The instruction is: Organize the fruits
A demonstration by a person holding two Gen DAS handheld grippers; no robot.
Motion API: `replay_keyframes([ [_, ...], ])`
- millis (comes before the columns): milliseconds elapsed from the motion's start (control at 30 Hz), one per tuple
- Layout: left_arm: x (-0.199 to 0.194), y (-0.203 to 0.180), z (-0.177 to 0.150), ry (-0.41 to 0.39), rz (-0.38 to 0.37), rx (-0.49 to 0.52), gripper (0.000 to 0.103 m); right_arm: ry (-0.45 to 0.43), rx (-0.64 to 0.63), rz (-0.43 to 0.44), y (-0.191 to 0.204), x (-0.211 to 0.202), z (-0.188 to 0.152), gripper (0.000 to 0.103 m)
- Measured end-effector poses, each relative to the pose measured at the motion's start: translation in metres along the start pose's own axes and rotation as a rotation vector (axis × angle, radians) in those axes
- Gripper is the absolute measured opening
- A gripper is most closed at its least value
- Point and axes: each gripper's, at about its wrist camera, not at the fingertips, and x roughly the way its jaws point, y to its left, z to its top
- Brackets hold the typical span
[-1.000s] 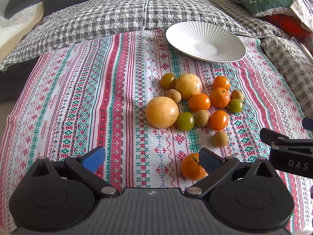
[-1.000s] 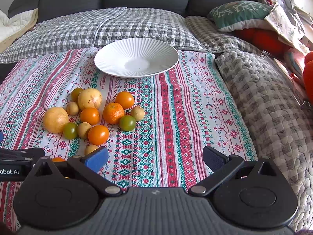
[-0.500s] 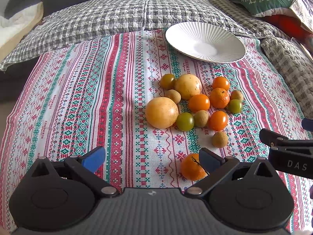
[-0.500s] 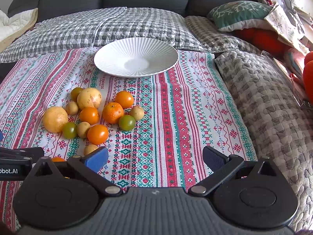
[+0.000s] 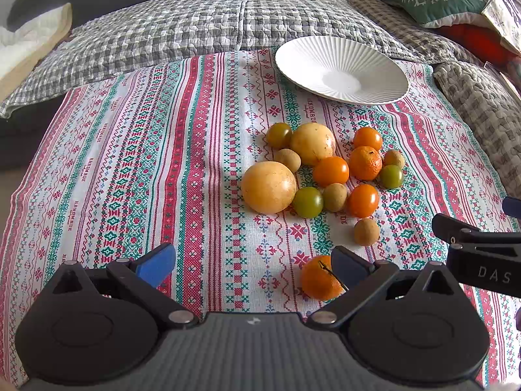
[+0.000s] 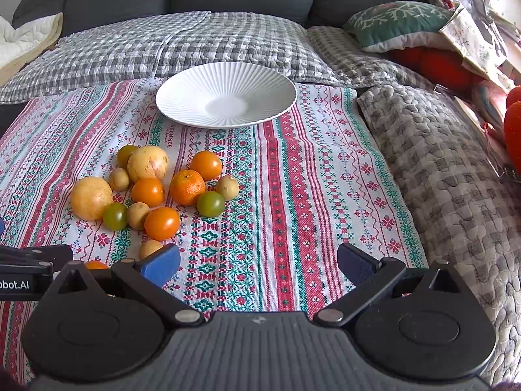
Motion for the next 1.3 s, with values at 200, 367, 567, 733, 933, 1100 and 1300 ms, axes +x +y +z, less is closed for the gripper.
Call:
replay_keyframes([
  [200, 0.0, 0.0, 0.0, -0.001, 0.001, -0.001, 0.095, 0.001, 0.0, -0.001, -0.001, 0.0, 0.0, 0.103],
  [367, -0.001, 0.0, 0.002, -0.016, -0.002, -0.001, 0.095, 0.015, 0.01, 0.017, -0.005, 0.004, 0.001, 0.103],
  [567, -0.002, 0.0, 0.003, -0.053, -0.018, 0.02, 0.095, 0.02, 0.004, 0.079, 0.0, 0.006, 0.006, 0.103],
  [733, 0.002, 0.004, 0.007, -0.053, -0.055, 0.028, 0.094, 0.02, -0.028, 0.13, 0.003, 0.006, 0.016, 0.103],
  [933, 0.0, 0.005, 0.02, -0.086, -0.068, 0.079, 0.094, 0.003, -0.053, 0.24, 0.001, 0.01, 0.034, 0.103],
  [1100, 0.008, 0.004, 0.032, -0.07, -0.088, 0.137, 0.094, 0.006, -0.108, 0.321, 0.002, 0.023, 0.048, 0.102],
  [1300, 0.02, 0.004, 0.042, -0.078, -0.099, 0.145, 0.087, 0.003, -0.131, 0.4, 0.008, 0.039, 0.069, 0.099],
])
